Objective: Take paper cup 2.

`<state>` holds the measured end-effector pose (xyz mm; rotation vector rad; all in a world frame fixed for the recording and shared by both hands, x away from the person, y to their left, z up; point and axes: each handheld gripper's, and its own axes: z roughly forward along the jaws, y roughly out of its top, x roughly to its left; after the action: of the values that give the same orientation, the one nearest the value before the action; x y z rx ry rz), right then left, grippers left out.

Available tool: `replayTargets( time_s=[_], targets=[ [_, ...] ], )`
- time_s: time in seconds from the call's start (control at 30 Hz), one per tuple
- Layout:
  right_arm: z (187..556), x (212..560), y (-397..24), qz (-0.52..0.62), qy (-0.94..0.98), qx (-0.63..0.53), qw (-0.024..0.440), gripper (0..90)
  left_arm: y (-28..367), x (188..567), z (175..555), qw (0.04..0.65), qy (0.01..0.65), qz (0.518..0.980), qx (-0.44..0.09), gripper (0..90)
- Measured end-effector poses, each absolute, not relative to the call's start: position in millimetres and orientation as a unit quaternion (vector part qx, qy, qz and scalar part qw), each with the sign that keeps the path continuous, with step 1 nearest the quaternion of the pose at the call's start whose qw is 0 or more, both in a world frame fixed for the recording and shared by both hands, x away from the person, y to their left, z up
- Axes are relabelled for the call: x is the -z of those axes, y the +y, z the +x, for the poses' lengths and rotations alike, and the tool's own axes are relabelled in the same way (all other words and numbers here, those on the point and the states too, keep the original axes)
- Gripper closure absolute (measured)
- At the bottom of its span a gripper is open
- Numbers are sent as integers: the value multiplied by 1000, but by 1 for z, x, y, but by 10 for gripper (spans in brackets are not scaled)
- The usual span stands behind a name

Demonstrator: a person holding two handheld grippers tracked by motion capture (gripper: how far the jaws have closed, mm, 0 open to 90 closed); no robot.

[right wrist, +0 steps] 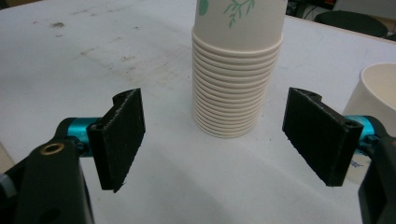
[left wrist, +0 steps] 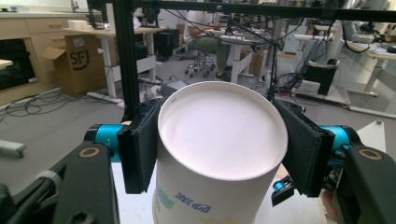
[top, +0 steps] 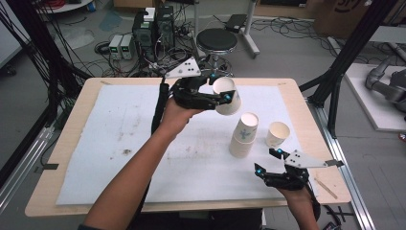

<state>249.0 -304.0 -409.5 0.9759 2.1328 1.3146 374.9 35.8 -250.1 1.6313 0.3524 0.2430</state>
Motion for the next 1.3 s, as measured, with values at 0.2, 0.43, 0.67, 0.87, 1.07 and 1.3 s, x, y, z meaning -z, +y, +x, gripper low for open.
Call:
replayTargets(
  time_s=[0.2, 0.43, 0.67, 0.87, 1.07, 1.3],
  targets=[
    [247, 410, -302, 348, 776, -477, 222, 215, 65, 269, 366, 653, 172, 729, -113, 354],
    [246, 411, -300, 343, 779, -479, 215, 215, 96, 292, 354, 644, 187, 733, -116, 353],
    [247, 411, -295, 330, 784, -484, 206, 215, 119, 316, 340, 636, 201, 735, -122, 353],
    [248, 411, -292, 323, 786, -489, 200, 215, 131, 338, 325, 627, 203, 742, -119, 352],
    [250, 410, -286, 310, 787, -495, 199, 214, 143, 355, 315, 622, 216, 744, -116, 351],
    [250, 407, -276, 286, 788, -514, 183, 207, 160, 372, 307, 618, 223, 745, -110, 351]
  ],
)
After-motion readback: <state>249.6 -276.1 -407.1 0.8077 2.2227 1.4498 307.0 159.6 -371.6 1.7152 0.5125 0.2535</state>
